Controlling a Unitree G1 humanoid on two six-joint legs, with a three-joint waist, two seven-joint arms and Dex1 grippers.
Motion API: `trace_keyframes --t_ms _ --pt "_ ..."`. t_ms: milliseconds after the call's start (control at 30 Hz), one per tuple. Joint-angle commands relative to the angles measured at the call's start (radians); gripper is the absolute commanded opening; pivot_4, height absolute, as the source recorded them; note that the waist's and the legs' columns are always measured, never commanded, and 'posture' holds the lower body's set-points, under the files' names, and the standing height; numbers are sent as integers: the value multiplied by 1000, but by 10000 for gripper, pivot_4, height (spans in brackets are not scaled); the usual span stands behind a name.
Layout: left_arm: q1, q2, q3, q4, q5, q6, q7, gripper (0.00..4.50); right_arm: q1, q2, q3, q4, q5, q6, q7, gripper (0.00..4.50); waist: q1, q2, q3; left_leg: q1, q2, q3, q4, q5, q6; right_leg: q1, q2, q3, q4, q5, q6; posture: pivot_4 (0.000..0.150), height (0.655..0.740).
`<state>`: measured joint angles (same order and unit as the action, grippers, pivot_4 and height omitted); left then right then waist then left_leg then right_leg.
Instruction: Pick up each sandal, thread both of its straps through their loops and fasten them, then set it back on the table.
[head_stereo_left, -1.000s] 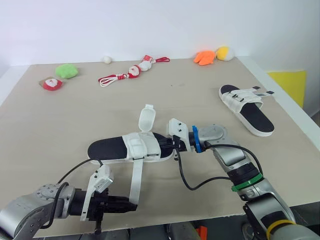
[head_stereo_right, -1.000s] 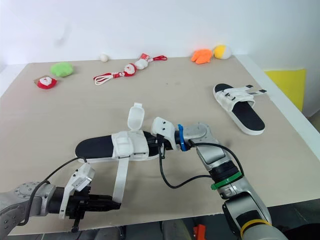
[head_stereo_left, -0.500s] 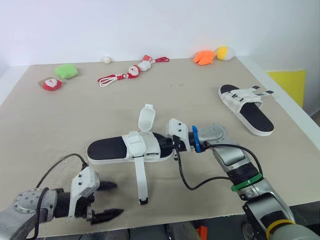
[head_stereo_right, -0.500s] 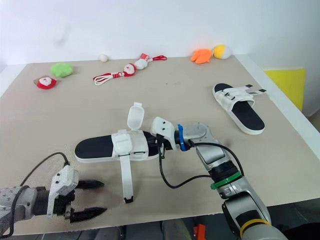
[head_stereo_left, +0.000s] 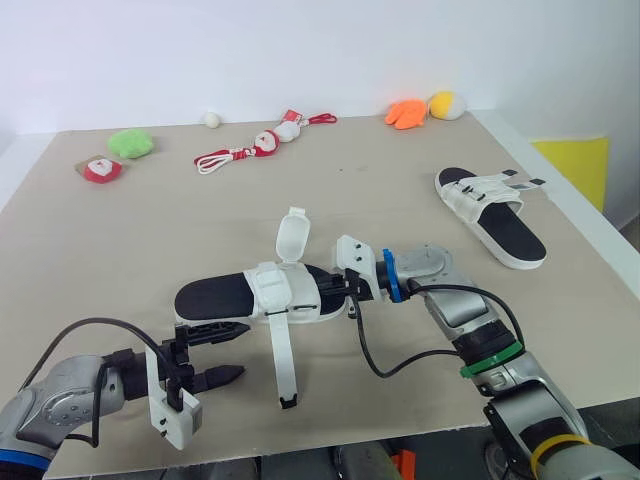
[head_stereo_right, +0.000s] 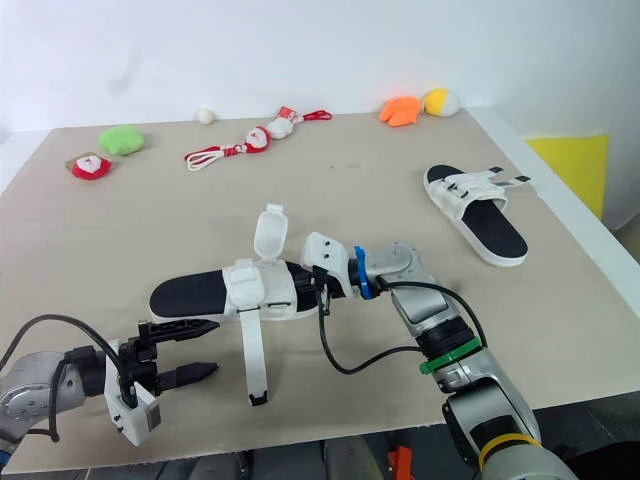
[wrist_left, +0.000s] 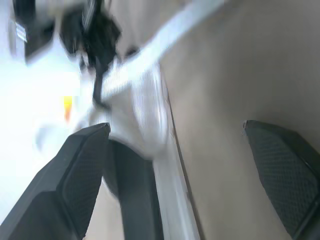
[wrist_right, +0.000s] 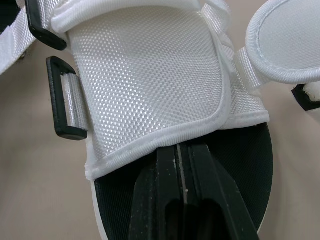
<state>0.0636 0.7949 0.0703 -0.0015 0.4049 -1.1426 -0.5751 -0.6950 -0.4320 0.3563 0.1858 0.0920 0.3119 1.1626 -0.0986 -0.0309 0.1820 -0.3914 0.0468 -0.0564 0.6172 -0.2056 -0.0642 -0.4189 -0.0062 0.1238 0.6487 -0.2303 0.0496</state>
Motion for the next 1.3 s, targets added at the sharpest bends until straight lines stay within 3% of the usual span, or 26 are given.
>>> trace_keyframes --t_ms 33,333,667,1300 --pt "-27 -9 -41 13 57 -54 48 44364 5 -5 21 2 -21 16 1 0 0 0 0 0 0 0 0 -1 1 0 0 0 0 0 0 1500 7400" --pt "-118 -20 -190 -108 -34 44 37 44364 11 -8 16 -20 -18 35 -10 0 0 0 0 0 0 0 1 -1 2 0 1 1 0 2 5 1500 7400" --pt "-104 27 -278 -139 -66 57 19 44364 14 -8 16 -26 -16 39 -13 0 0 0 0 0 0 0 1 -1 2 0 2 2 0 2 5 1500 7400" --pt "-105 -6 -317 -88 85 50 57 44364 23 -11 12 -41 -14 51 -20 0 1 0 0 0 0 -1 2 -1 2 2 2 3 0 2 5 1500 7400"
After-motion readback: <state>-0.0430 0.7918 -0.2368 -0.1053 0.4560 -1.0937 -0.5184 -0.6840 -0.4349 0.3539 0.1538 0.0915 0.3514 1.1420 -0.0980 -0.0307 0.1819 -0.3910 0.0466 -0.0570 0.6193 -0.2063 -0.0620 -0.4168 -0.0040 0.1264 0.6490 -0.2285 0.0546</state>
